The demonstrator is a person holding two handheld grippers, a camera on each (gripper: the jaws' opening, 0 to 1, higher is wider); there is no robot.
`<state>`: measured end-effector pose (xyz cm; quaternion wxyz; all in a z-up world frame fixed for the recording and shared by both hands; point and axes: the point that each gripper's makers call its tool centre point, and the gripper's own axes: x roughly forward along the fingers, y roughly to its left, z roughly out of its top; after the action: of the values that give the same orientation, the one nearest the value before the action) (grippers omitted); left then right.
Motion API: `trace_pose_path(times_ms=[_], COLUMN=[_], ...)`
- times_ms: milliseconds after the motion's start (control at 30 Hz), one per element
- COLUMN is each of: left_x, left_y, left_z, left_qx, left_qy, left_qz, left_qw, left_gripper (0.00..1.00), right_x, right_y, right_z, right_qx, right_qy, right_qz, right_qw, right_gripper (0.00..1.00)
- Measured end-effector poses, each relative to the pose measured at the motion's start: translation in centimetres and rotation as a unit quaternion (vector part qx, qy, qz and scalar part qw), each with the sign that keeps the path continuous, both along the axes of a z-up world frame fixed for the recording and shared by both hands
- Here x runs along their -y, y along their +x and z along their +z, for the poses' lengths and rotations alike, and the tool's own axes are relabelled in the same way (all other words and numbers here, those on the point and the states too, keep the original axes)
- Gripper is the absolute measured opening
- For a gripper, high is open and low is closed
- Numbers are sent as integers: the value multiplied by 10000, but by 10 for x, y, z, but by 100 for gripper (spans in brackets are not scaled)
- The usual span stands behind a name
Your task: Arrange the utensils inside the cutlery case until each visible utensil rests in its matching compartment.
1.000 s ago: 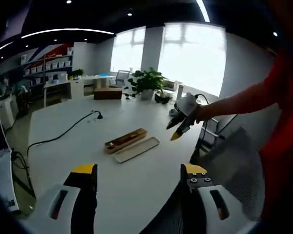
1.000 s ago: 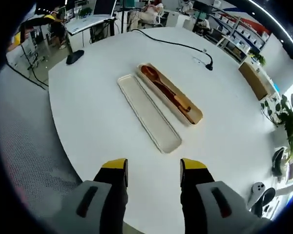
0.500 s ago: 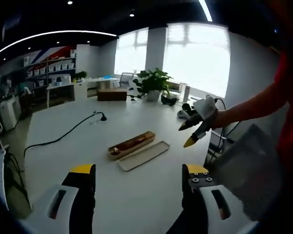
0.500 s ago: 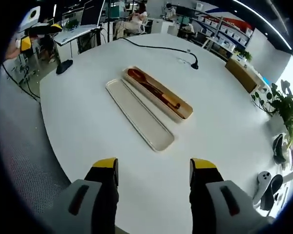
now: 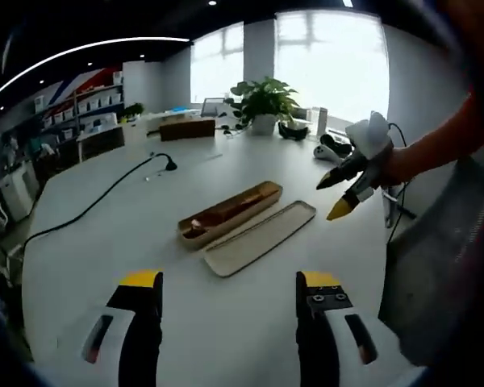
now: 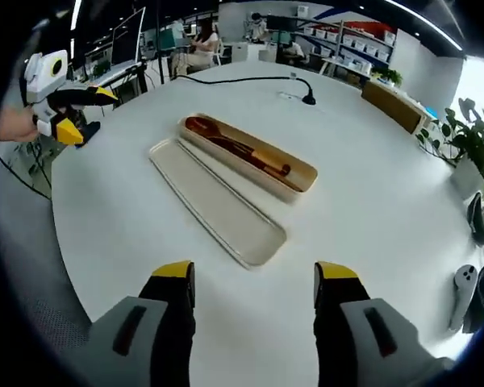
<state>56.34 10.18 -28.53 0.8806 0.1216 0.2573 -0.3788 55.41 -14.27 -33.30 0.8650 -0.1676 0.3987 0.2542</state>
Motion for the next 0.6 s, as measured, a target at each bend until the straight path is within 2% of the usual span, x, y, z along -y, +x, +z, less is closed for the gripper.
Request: trace_pose_path(times_ms=[100,200,233,467,500,533,600], left_x=[1,5,6,22,25,27,28], left_y=[4,14,16,28,31,33,36], left_z=[-16,-24,-27,-44,-47,-50,-61], left_qx=[-119,-208,-273,-423,-409,-428,-596], left_qy=[215,171,164,309,328,331,404], left_qz=[-1,54,87,-26,-51,-56,-15], left_qw=[9997,9996,9995,9986,9986,9985,9974], left_gripper=[68,67,67,66,66,66,66], right_x=[1,1,-4,-13,-16,-21,-17], right_y=[10,14,15,8,6,10,11], right_z=[2,-2,-4,-28,-29,-27,-28], right_qx=[38,-17,-43,-172,-195,-59,-146], right_qy=[111,250,442,315,304,487,382], right_qz=[-82,-253,-338,-259,-169,-136,-139], right_qw=[9999,9994,9984,9990,9992,9987,9991], right_gripper=[58,57,57,57,57,56,56])
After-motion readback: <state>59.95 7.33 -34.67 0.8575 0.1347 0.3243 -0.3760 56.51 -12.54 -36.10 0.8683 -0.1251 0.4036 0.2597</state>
